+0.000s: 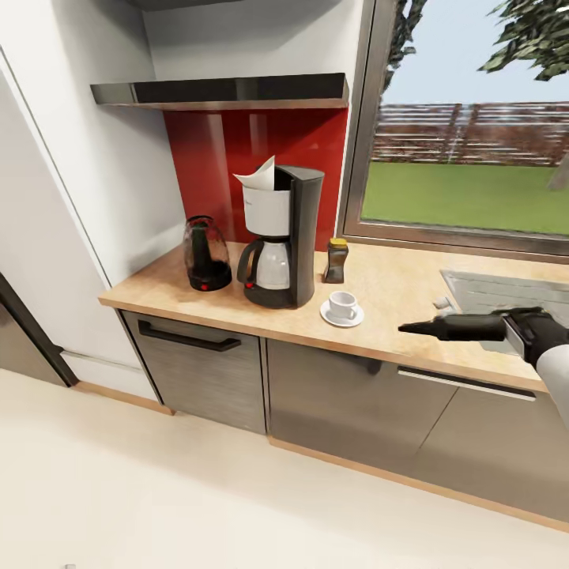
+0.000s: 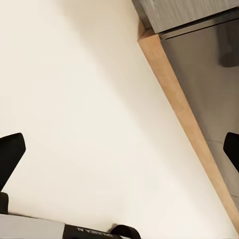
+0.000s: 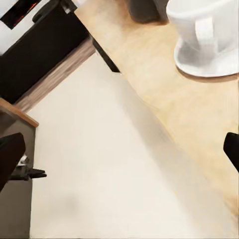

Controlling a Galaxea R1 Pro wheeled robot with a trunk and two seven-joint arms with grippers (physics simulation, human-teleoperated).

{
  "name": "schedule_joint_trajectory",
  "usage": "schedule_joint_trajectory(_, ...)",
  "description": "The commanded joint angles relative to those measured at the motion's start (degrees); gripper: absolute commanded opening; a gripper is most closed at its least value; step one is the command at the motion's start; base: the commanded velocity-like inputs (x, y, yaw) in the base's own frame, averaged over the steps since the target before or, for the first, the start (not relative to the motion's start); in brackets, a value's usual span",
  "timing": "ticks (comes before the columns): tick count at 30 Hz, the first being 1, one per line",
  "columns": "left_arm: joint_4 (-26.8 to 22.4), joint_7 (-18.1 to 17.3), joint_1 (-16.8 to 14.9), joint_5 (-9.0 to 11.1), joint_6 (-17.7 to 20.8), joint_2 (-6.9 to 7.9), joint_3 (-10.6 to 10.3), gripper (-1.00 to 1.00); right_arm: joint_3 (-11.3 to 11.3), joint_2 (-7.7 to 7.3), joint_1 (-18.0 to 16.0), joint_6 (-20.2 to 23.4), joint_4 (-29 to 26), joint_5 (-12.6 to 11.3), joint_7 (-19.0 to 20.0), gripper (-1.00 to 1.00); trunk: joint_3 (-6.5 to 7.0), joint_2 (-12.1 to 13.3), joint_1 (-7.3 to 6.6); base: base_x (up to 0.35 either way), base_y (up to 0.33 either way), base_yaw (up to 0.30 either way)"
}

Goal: Set up a coffee station on the kitchen countertop: keep the coffee maker on the countertop, move the bottle of coffee from the kitchen shelf to the counter next to the coffee maker, place a paper coffee filter on top of the coffee maker, put the saucer next to the coffee maker with the coffee cup on the saucer, and place the electric kettle next to the coffee maker.

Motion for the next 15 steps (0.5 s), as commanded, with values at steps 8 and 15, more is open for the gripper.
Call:
schedule_joint_trajectory(8,0.01,-0.21,-0.04,-0.11,0.60,-0.08,0.22,1.00,-0.02,0.31,9.99,5.38,-14.50,-0.76,0.42,1.00,-0.05,-0.03,0.00,-0.156,0.000,0.000)
schedule_joint_trajectory(15,0.01,-0.21,-0.03,-0.11,0.60,-0.08,0.22,1.00,-0.06,0.56,14.26,5.46,-15.70,-0.70,0.28,1.00,-0.05,-0.03,0.00,-0.014,0.000,0.000)
